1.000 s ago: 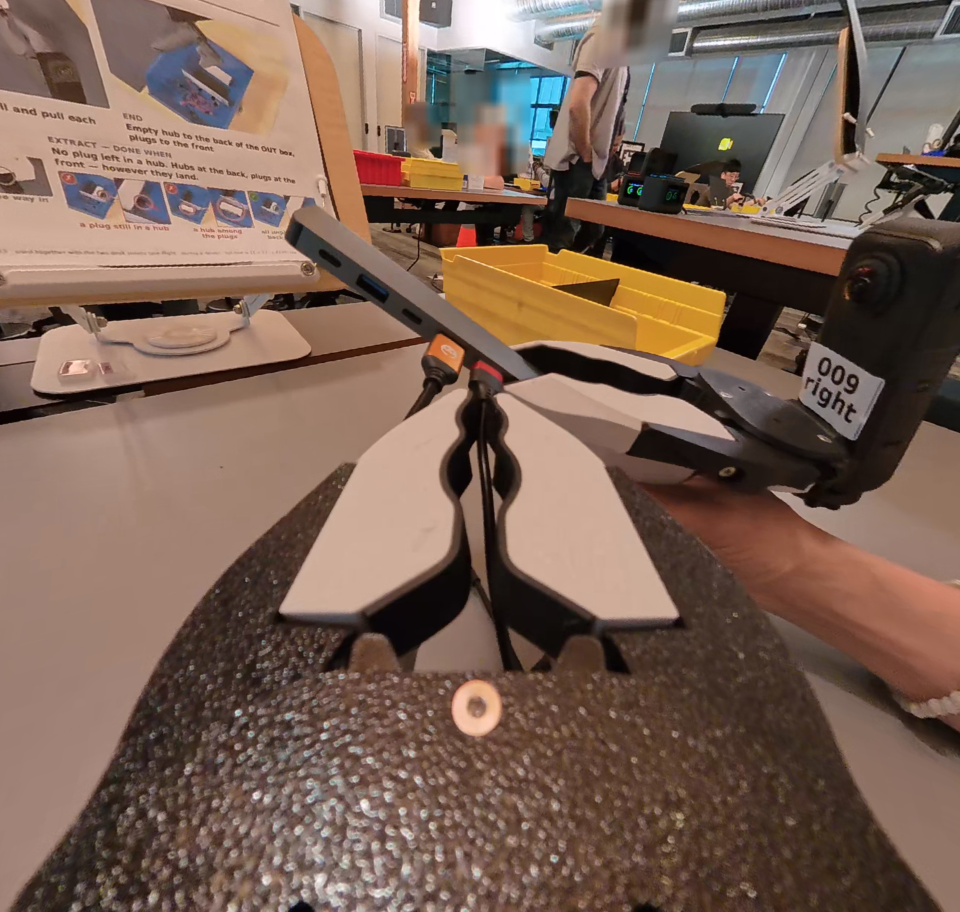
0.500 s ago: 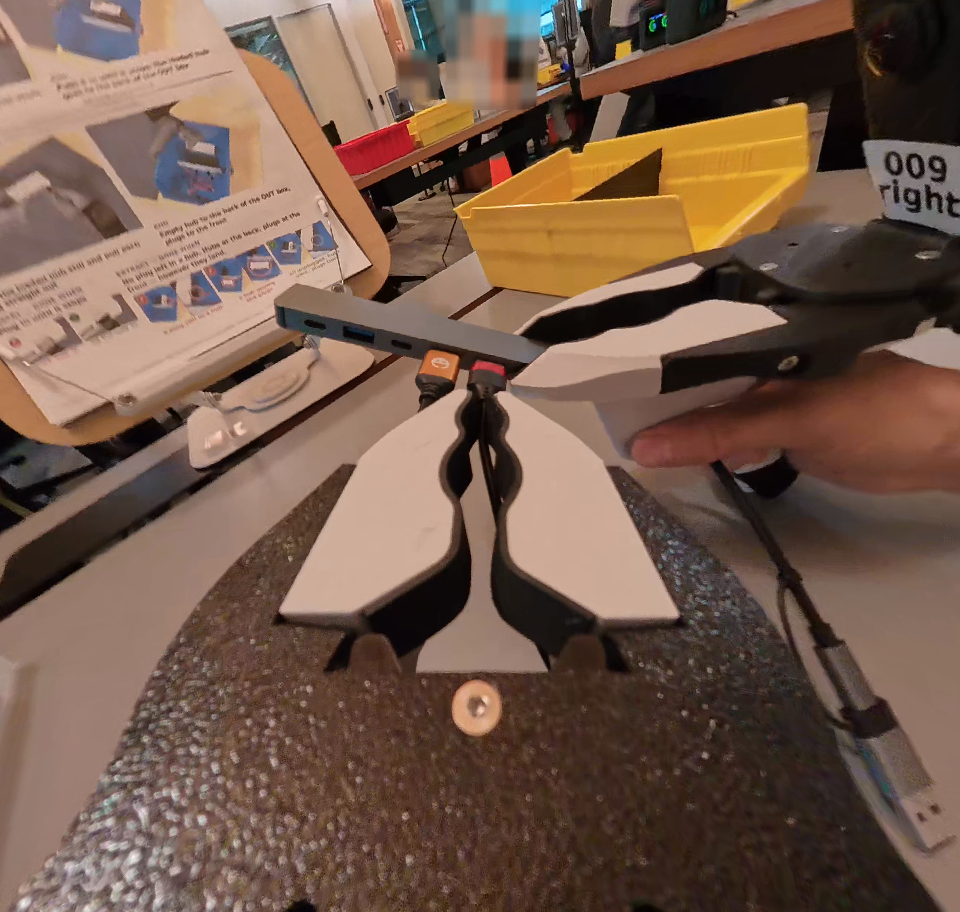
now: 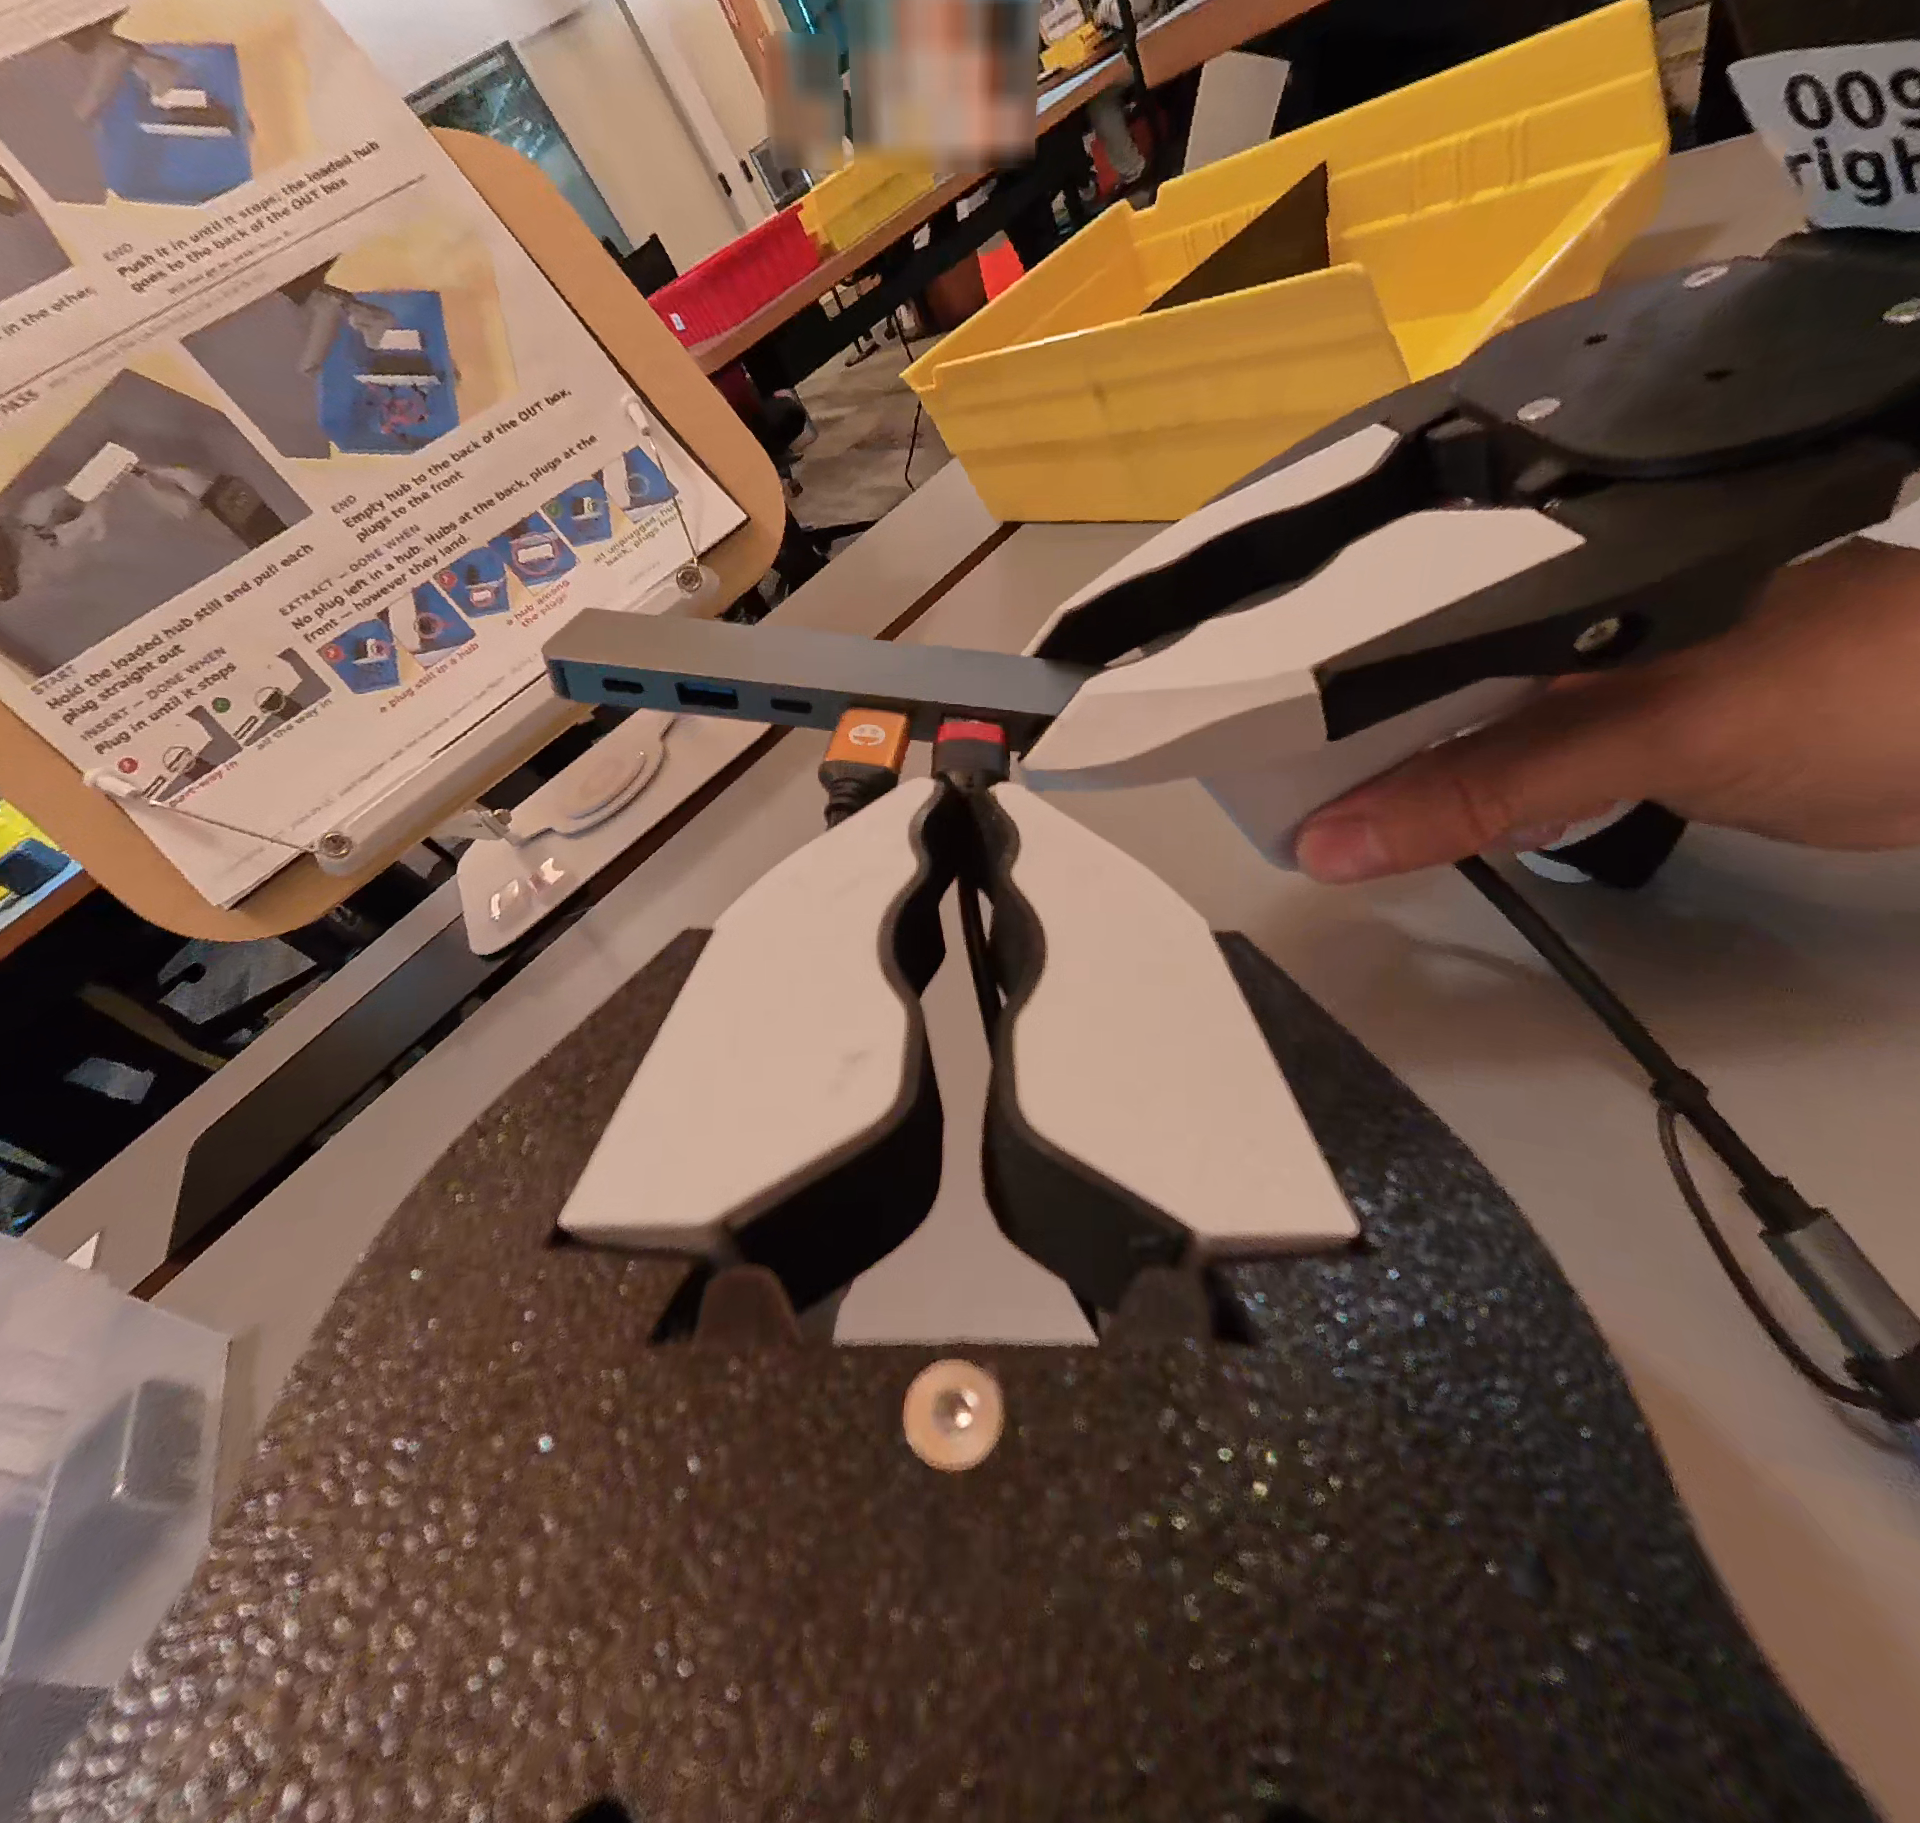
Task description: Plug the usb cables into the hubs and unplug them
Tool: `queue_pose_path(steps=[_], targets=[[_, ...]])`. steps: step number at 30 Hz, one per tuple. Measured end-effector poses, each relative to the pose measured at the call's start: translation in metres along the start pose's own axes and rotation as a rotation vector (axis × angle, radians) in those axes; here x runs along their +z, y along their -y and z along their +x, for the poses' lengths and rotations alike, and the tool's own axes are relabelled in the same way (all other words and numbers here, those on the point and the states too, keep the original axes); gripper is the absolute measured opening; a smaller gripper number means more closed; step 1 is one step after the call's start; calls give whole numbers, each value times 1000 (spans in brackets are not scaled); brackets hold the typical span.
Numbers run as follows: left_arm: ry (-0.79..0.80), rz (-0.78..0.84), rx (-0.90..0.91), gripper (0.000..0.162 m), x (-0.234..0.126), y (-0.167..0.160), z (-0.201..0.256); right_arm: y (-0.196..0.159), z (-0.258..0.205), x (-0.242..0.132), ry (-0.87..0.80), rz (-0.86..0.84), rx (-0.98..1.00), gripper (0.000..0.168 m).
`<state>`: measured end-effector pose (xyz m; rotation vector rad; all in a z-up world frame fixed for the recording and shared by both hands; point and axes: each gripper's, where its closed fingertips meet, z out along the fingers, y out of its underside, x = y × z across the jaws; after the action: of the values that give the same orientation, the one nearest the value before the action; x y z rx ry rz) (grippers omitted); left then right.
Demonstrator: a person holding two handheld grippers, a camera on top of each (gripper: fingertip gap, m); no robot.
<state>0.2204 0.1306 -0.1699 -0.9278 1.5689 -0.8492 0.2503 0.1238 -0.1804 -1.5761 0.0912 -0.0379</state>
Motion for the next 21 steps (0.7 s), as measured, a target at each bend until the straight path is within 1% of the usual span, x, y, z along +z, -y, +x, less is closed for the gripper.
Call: queue_pose_path(steps=[5, 7, 9, 12, 14, 16, 18, 19, 21], targets=[[-16, -49, 20, 3, 4, -7, -1, -1, 3, -1, -14, -7, 0, 34], [-23, -29, -10, 2, 5, -8, -1, 2, 2, -2, -4, 14, -4, 34], [-19, 8, -9, 2, 3, -5, -1, 1, 2, -1, 38, 8, 37, 33], [-55, 76, -14, 2, 0, 7, 0, 12, 1, -5, 113, 103, 113, 33], [-94, 108, -28, 2, -2, 11, -3, 20, 2, -11, 166, 187, 224, 31], [-126, 132, -7, 2, -5, 14, -7, 22, 9, -13, 195, 219, 353, 41], [-190, 145, 33, 2, -10, 13, -8, 21, 14, -15, 226, 217, 456, 49], [-236, 148, 41, 2, -13, 13, -8, 18, 13, -15, 256, 193, 492, 49], [-307, 138, 61, 2, -17, 9, -7, 8, -3, -13, 378, 90, 558, 58]])
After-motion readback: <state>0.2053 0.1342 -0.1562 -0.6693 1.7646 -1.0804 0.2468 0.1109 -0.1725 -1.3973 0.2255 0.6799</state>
